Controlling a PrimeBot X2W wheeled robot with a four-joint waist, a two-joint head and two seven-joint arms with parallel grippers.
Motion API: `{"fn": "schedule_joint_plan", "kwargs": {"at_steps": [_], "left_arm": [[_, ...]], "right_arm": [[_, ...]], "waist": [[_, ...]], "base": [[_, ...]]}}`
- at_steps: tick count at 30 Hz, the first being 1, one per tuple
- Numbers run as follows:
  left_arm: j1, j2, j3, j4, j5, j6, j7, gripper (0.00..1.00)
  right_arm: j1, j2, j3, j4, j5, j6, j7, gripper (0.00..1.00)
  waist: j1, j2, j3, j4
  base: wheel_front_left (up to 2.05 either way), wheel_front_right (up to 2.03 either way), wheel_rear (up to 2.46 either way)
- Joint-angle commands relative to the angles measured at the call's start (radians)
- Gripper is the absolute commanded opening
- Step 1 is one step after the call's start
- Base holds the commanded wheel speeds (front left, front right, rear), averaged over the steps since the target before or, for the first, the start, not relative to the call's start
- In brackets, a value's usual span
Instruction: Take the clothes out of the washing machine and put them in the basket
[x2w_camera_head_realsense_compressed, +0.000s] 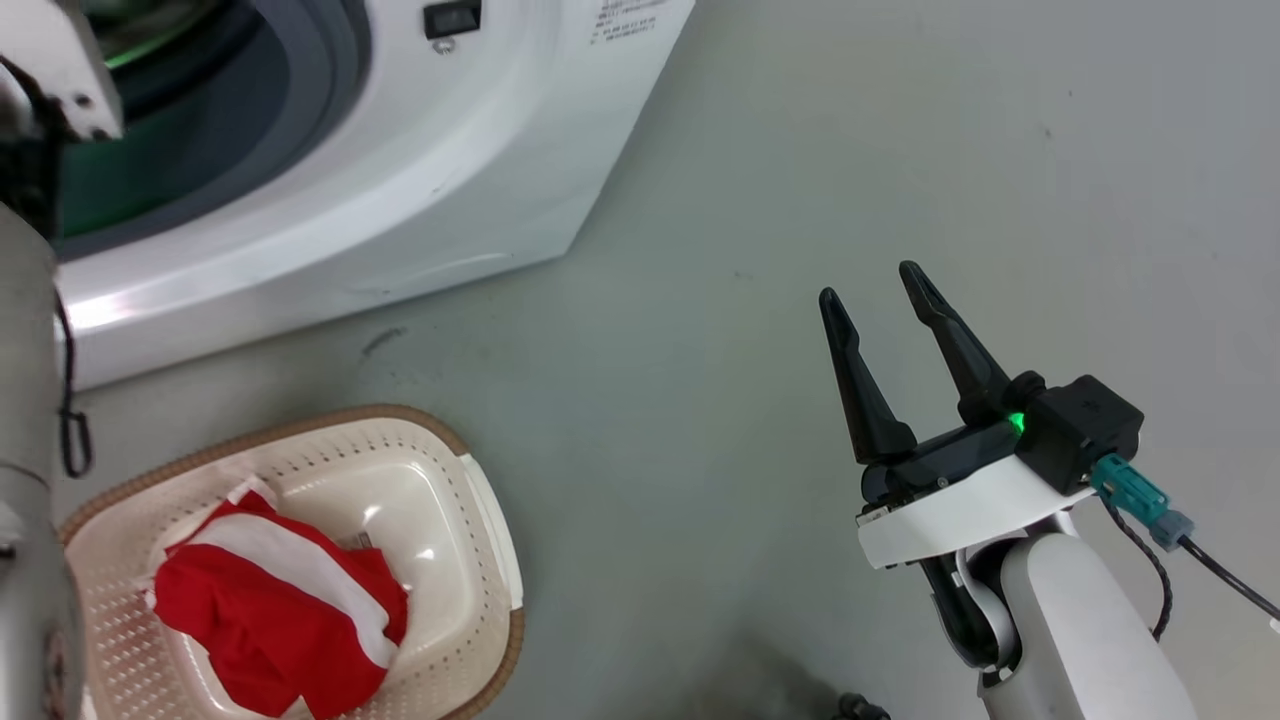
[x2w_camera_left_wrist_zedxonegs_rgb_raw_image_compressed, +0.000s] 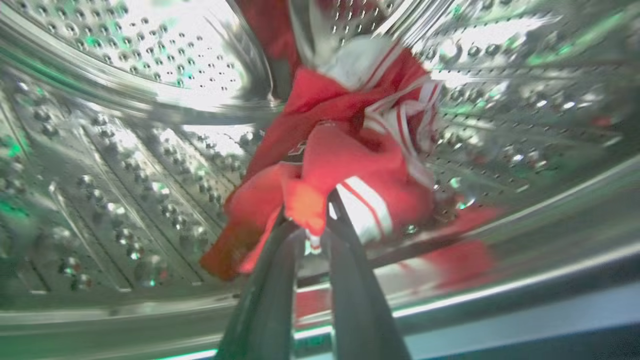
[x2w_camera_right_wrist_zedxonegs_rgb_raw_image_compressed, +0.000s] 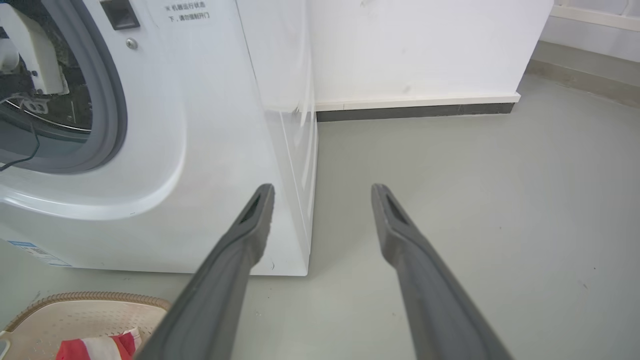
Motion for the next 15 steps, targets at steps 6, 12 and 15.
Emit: {"fn": "schedule_joint_plan", "kwargs": {"at_steps": [6, 12, 15], "left_arm": [[0.119, -0.036, 0.017, -0.008, -0.033, 0.016, -0.193, 0.00], [0.240, -0.082, 0.045, -0.050, -0.071, 0.023, -0.242, 0.00], [0.315, -0.101, 0.066, -0.133, -0.087, 0.028, -0.244, 0.00]], "right_arm": [[0.027, 0.001, -0.017, 0.024, -0.026, -0.001, -0.002, 1.00], [0.062, 0.001, -0.039, 0.049, -0.056, -0.001, -0.001, 1.00], [0.077, 0.001, -0.053, 0.055, -0.067, -0.001, 0.004, 1.00]], "waist": [[-0.0001, 0.0000, -0.106, 0.036], [-0.0001, 0.0000, -0.205, 0.068], [-0.0001, 0.0000, -0.251, 0.083]], "base": [[0.00, 0.00, 0.00], [0.00, 0.00, 0.00], [0.00, 0.00, 0.00]]}}
